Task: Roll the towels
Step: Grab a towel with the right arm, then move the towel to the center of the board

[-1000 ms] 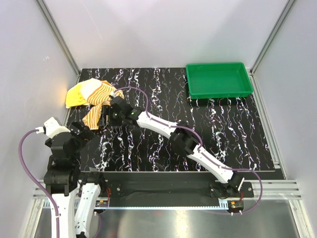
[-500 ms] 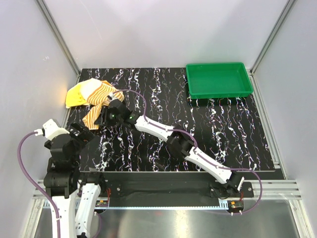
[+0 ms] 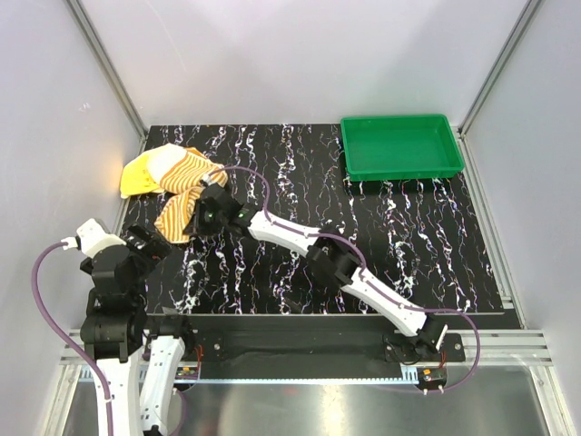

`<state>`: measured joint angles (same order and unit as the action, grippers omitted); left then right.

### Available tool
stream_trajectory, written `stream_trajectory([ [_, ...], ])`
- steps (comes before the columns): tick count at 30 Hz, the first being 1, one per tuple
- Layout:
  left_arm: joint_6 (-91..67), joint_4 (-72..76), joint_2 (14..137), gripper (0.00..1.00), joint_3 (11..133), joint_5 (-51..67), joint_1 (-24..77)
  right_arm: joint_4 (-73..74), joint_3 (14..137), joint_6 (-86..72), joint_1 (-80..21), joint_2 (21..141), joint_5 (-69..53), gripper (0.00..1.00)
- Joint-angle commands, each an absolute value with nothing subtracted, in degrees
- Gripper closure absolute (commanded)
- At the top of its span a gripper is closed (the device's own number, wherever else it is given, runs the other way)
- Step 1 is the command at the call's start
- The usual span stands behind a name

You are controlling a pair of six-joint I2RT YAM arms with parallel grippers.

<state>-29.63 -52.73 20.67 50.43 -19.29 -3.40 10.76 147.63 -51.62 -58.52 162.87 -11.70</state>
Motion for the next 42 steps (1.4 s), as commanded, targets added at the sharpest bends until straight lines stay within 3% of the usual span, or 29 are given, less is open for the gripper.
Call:
stream_trajectory([
  [1,-29.5,-50.9,21.6,0.02,51.8,-18.6,-3.7,14.7,144.2,-47.0,-59.0,147.3,-12.7,1.00],
  [6,-29.3,-50.7,21.8,0.02,51.8,-18.2,-3.7,21.9,131.7,-42.0,-56.8,129.3,-9.0,1.00],
  [13,-27.2,-49.1,23.6,0.02,51.4,-15.0,-3.7,25.2,98.6,-39.3,-52.6,85.2,6.7,1.00],
  [18,-25.7,-47.7,27.9,0.02,52.0,-8.2,-3.7,37.2,77.6,-43.0,-51.9,58.8,20.3,1.00],
  [21,-27.6,-46.2,30.9,0.02,52.4,-5.0,-3.7,46.0,69.5,-47.2,-51.9,50.1,22.8,1.00],
  [25,-29.4,-44.0,38.0,0.01,52.0,-1.7,-2.7,53.0,61.3,-54.3,-51.8,43.7,25.5,1.00],
  [29,-29.3,-43.0,49.4,0.01,53.3,-3.3,5.4,57.1,56.9,-56.1,-51.8,41.3,27.2,0.99],
  [33,-30.1,-41.7,57.2,0.01,54.1,-4.9,11.4,63.6,57.7,-60.9,-51.9,41.3,31.8,0.91],
  [38,-32.2,-41.7,67.3,0.01,59.4,-14.1,11.0,64.6,56.1,-63.6,-51.9,37.5,33.4,0.96],
  [42,-32.3,-42.2,79.0,0.01,68.6,-9.9,5.3,60.6,53.9,-62.3,-51.9,37.6,29.5,0.97],
])
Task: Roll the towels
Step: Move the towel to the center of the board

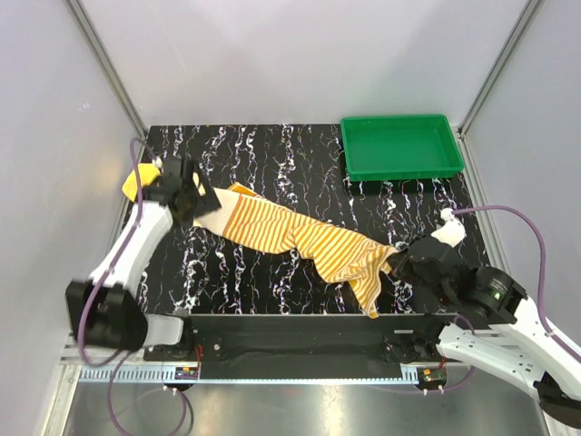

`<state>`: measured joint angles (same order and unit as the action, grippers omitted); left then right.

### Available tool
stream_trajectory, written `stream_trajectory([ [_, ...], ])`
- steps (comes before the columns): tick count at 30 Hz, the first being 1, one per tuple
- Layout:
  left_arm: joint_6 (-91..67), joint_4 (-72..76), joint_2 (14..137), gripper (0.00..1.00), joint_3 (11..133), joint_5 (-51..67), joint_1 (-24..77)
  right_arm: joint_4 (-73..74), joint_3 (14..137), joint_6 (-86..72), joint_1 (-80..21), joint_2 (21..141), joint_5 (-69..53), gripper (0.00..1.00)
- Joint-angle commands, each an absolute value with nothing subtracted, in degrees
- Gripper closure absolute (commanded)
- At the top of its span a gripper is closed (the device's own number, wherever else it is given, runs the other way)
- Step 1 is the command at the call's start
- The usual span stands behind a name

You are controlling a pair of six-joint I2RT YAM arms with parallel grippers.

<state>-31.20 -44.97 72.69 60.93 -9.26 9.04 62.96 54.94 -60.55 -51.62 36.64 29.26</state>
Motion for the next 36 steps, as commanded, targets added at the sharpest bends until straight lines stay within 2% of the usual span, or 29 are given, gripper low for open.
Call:
stream_trajectory([
  [1,-32.3,-43.1,81.7,0.01,73.2,-10.9,3.6,60.0,53.6,-62.0,-51.8,38.4,28.4,0.96],
  [4,-32.5,-45.0,91.6,0.01,80.7,-14.0,1.4,60.3,53.5,-60.6,-51.8,41.8,26.9,0.98],
  [8,-34.0,-45.3,102.8,0.01,86.6,-12.3,-1.8,59.8,53.2,-59.0,-51.9,44.3,25.9,1.00],
  [18,-34.5,-46.4,120.5,0.02,98.8,-10.5,-4.6,57.7,50.7,-57.3,-51.5,43.8,25.5,1.00],
  [21,-35.0,-46.5,124.1,0.20,101.9,-9.1,-5.2,58.2,49.8,-57.5,-51.3,43.2,25.7,1.00],
  [24,-34.8,-46.3,127.8,0.63,107.2,-7.2,-5.5,58.4,49.4,-57.5,-51.1,42.6,26.2,1.00],
  [25,-34.9,-47.1,130.4,0.73,109.3,-6.8,-5.7,58.6,49.4,-57.4,-51.1,42.6,26.3,1.00],
  [26,-35.0,-48.2,131.9,1.00,111.9,-6.7,-5.8,58.8,49.5,-57.2,-51.1,42.7,26.5,1.00],
  [33,-35.6,-50.4,142.5,1.00,138.7,-4.8,-7.0,61.1,50.0,-57.6,-50.6,43.3,28.4,1.00],
  [36,-38.1,-44.0,140.6,1.00,137.5,-5.0,-8.8,63.0,50.2,-58.8,-50.5,43.0,29.6,1.00],
])
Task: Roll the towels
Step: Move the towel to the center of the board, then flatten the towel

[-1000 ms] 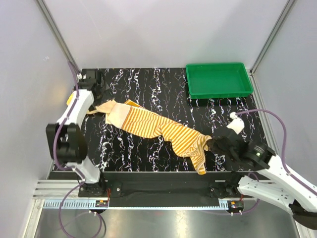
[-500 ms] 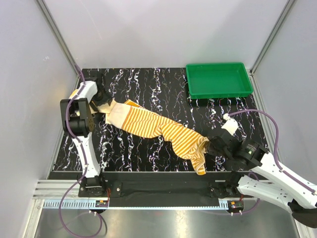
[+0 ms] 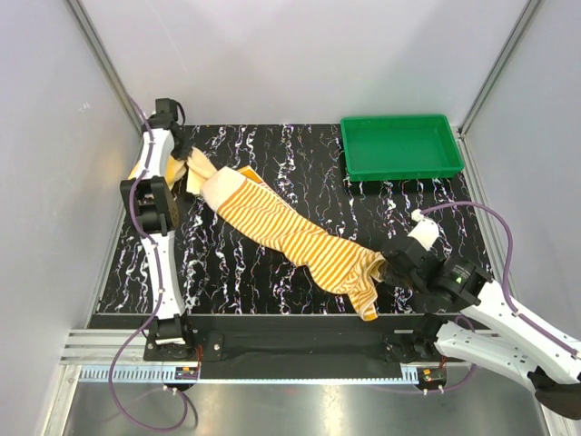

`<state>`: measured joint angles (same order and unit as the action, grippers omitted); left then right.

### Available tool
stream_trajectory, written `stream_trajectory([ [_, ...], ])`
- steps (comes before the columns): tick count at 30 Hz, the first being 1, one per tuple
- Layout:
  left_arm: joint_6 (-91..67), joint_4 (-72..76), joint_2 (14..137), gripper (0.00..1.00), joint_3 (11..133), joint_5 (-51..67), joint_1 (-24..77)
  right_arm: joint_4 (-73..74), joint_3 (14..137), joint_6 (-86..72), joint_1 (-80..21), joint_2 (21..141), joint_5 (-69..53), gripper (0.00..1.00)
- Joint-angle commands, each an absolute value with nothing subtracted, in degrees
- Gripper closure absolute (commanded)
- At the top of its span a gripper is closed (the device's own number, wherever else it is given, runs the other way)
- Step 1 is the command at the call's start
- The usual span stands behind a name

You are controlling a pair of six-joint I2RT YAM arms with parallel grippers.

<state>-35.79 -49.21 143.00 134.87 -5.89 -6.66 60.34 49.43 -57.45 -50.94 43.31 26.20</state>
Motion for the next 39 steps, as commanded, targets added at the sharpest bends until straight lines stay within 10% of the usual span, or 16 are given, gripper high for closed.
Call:
stream_trajectory([
  [1,-38.3,-39.4,138.3,1.00,136.2,-6.4,-9.3,64.4,50.4,-59.3,-50.4,42.7,30.0,1.00],
  [10,-38.7,-25.9,135.6,0.95,140.5,-14.4,-10.5,70.4,50.2,-66.7,-50.2,36.6,34.5,1.00],
  [13,-38.2,-25.5,135.7,0.40,139.4,-13.3,-10.5,70.2,50.1,-66.5,-50.2,37.2,34.5,1.00],
  [14,-38.0,-26.0,135.5,0.01,139.0,-12.6,-10.5,70.1,50.1,-66.2,-50.2,37.5,34.3,1.00],
  [39,-22.2,-29.5,126.2,0.19,102.0,11.9,1.6,60.8,45.7,-63.2,-50.2,40.1,27.5,1.00],
])
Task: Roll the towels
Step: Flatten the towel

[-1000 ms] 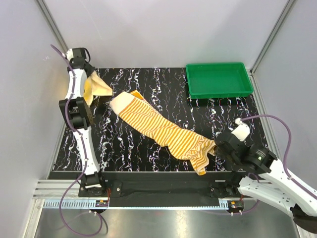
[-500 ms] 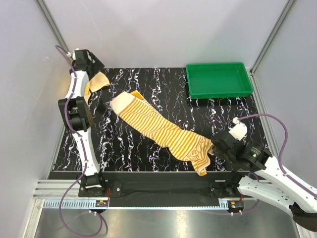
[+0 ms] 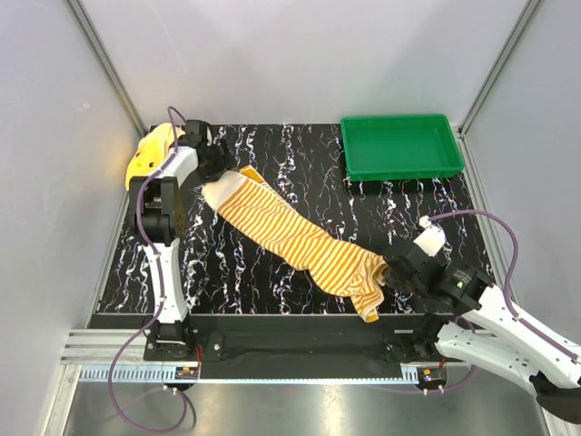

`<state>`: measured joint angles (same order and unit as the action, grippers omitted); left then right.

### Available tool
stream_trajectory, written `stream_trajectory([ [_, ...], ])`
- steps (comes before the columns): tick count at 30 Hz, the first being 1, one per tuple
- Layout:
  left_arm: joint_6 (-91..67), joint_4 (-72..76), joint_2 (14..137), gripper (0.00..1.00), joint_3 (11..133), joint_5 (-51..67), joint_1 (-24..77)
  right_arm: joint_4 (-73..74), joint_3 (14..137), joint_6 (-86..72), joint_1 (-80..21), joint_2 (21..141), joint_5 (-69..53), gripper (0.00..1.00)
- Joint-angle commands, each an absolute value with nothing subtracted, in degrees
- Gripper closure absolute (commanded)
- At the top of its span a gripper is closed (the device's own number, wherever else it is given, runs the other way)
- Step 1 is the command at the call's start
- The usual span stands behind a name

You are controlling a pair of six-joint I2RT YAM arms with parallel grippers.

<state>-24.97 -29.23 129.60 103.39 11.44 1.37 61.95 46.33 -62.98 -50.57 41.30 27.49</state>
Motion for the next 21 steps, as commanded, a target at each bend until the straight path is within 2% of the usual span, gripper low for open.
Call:
stream_trajectory([
  [1,-22.1,-29.5,126.2,0.20,101.6,11.3,1.7,60.6,45.5,-63.3,-50.2,39.9,27.4,1.00],
  [7,-22.2,-29.9,126.0,0.31,101.5,9.9,2.1,60.8,45.3,-63.2,-50.1,39.5,26.7,1.00],
  [8,-22.1,-30.1,125.9,0.39,101.6,10.0,2.2,61.1,45.2,-63.2,-50.3,39.3,26.8,1.00],
  [12,-21.3,-30.1,125.7,0.50,101.3,9.8,2.7,61.5,44.7,-63.5,-50.2,38.1,27.1,1.00],
  [15,-20.7,-30.5,125.7,0.63,101.4,8.2,3.2,61.7,44.6,-63.7,-50.2,37.7,27.0,1.00],
  [18,-20.5,-31.1,125.5,0.85,102.0,6.9,3.4,61.8,44.6,-63.7,-50.2,37.8,26.8,1.00],
  [19,-20.7,-31.2,125.2,0.97,102.5,6.5,3.5,61.8,44.6,-63.7,-50.2,37.9,26.8,1.00],
  [21,-20.8,-32.4,124.3,1.00,103.1,5.3,3.6,61.9,45.4,-63.7,-50.2,38.1,26.7,1.00],
])
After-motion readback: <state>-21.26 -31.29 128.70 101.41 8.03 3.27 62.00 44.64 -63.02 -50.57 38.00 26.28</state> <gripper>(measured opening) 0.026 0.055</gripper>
